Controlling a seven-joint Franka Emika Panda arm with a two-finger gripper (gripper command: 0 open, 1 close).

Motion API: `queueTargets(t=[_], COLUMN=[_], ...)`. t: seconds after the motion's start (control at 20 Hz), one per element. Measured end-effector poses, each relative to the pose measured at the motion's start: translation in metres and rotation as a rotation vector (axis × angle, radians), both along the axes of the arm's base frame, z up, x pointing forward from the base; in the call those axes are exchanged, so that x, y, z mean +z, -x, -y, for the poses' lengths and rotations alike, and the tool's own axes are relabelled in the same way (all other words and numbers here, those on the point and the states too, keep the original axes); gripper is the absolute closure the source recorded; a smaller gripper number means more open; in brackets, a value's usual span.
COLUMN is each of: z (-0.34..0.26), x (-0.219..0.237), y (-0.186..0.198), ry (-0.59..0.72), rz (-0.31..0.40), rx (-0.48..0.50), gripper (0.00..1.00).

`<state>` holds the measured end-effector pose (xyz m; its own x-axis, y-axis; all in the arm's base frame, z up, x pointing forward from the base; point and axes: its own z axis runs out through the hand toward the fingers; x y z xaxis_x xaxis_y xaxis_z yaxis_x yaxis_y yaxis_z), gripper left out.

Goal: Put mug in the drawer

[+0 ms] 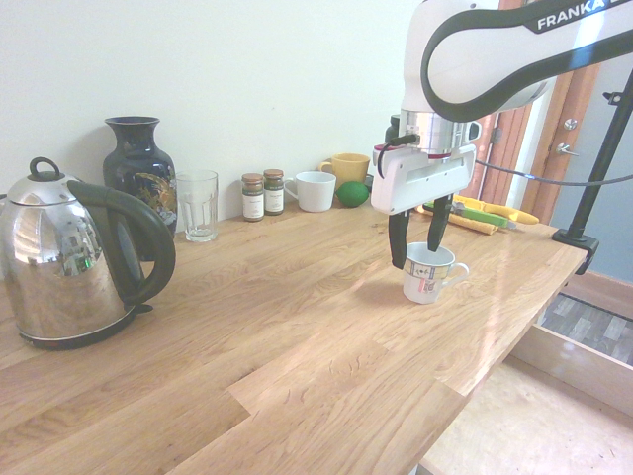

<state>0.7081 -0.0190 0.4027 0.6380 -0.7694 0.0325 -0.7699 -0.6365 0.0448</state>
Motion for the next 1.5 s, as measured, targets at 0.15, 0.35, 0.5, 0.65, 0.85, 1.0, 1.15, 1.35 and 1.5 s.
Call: queueTargets(t=[0.15,0.35,0.5,0.65,0.85,1.0,1.15,1.35,1.5], z=[-0.002,0.002,0.002,0.002,-0.001,-0.003,-0.003,-0.003,-0.002], x=[-0.009,-0.026,-0.034,-0.039,-0.041,-0.045,-0.048,-0.052,-0.057], y=[-0.001,-0.002,-0.003,-0.003,-0.002,-0.001,0.0,0.001,0.0], ry=[-0.001,-0.003,-0.007,-0.007,-0.006,-0.007,-0.007,-0.008,-0.008], rz=[-0.013,-0.035,-0.045,-0.052,-0.057,-0.066,-0.071,-0.07,-0.066], rx=[0.001,-0.009,-0.01,-0.009,-0.006,-0.004,-0.003,-0.004,-0.005], gripper=[0.0,0.0,0.0,0.0,0.0,0.0,0.0,1.0,1.0])
